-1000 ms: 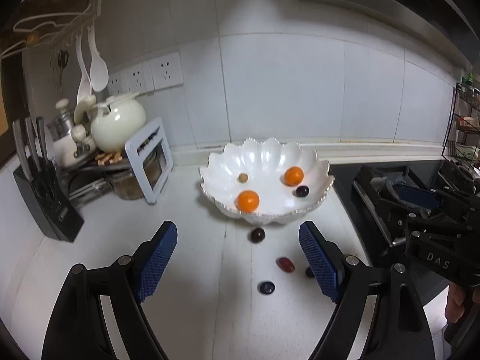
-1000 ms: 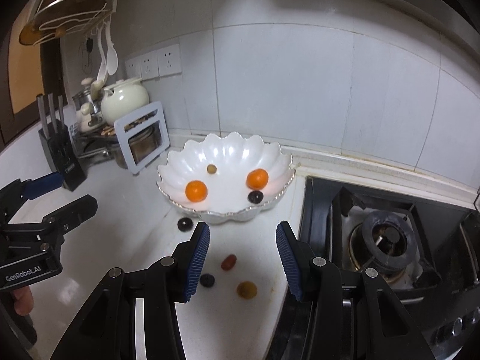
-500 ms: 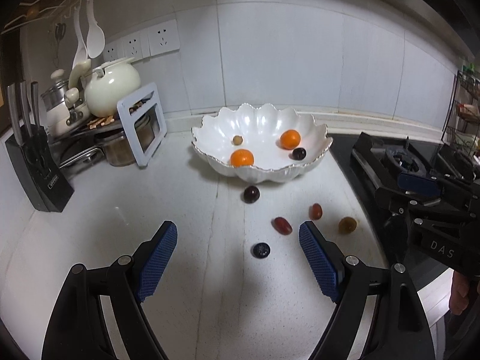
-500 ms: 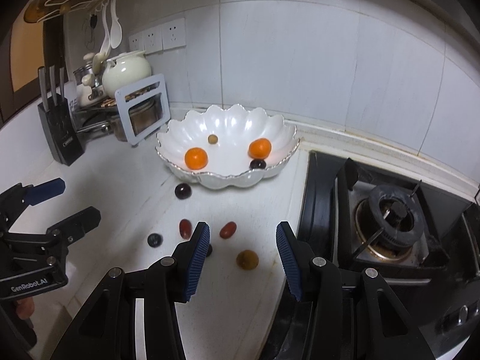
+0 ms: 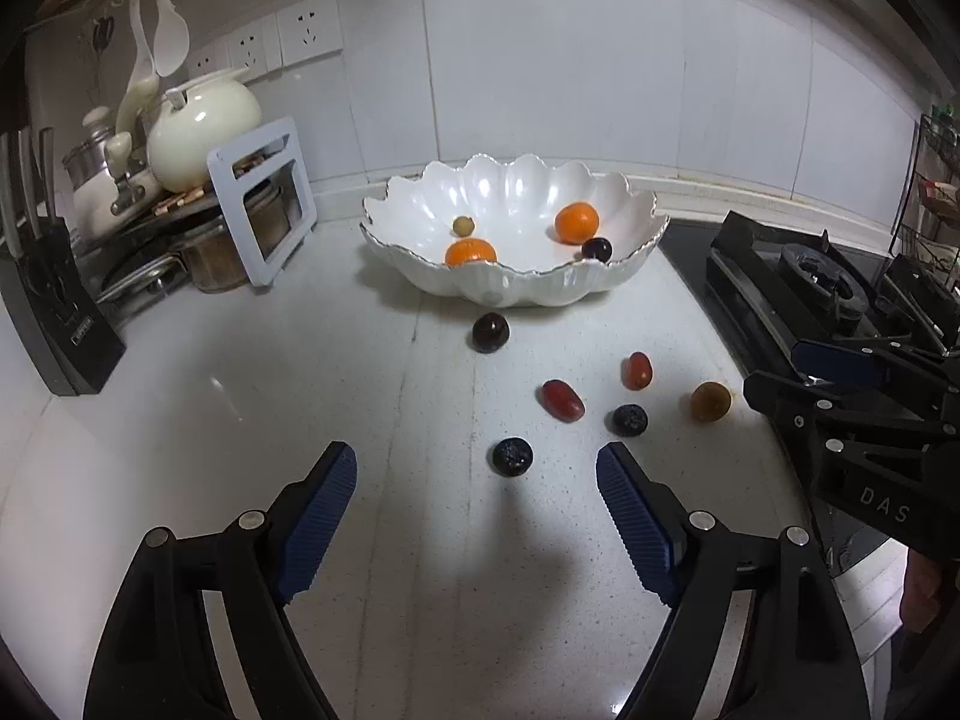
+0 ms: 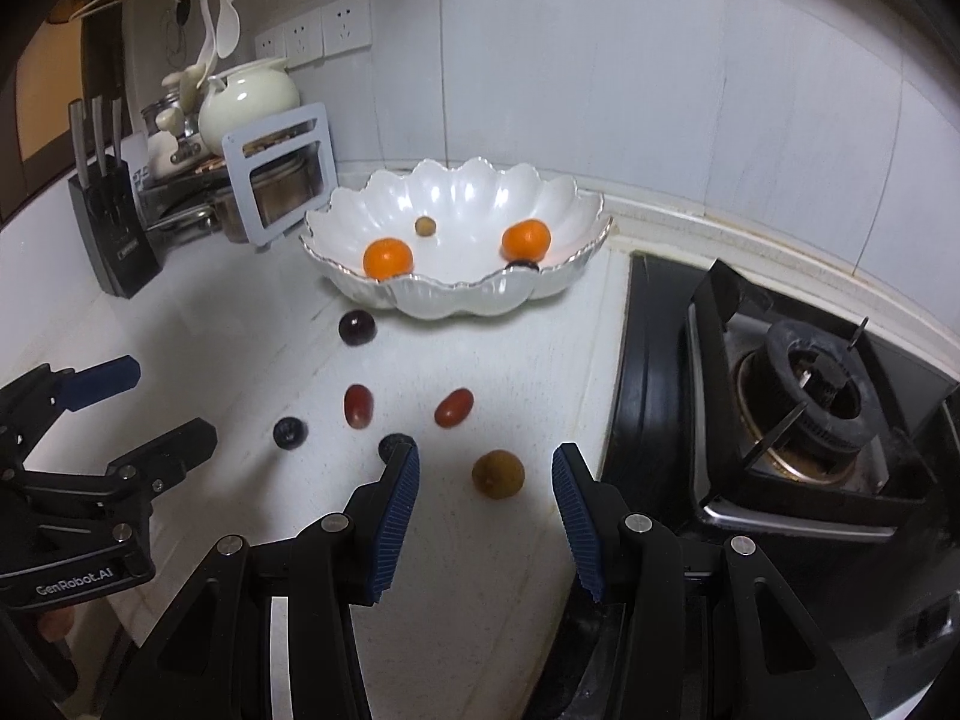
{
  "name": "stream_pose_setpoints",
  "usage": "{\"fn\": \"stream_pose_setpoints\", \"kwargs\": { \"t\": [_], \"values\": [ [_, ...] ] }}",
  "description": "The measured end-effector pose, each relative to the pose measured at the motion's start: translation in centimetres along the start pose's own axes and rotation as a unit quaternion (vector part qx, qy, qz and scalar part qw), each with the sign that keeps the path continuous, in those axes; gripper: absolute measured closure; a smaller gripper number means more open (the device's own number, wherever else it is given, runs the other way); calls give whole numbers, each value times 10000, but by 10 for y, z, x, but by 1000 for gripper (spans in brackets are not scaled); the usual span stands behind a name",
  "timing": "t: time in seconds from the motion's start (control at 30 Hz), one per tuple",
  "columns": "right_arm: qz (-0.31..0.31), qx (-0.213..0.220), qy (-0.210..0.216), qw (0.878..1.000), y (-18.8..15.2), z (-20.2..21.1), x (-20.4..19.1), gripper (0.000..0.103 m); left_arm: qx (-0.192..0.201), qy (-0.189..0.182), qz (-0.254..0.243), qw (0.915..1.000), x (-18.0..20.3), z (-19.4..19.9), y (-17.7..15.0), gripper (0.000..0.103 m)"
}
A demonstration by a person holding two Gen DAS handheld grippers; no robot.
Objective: Organize fruits
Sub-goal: 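Move the left tool to a dark blueberry while the right tool approaches the brown round fruit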
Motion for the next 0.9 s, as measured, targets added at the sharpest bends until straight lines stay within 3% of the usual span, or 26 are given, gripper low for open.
{"fn": "stream_pose_setpoints", "kwargs": {
  "t": [0.9],
  "values": [
    [-374,-408,106,9984,-11,-54,27,56,-623,-215,86,9978,24,-69,-11,51]
  ]
}}
Point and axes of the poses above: each gripper's, at about its wrist camera, not at the fingertips, and z roughly against the way its jaws point, x to its right, y to its top, the point moved 4 cm from there along -z, roughly the way its jaws point, and after that the axes turned 11 degrees about y, right-handed, at the moved point
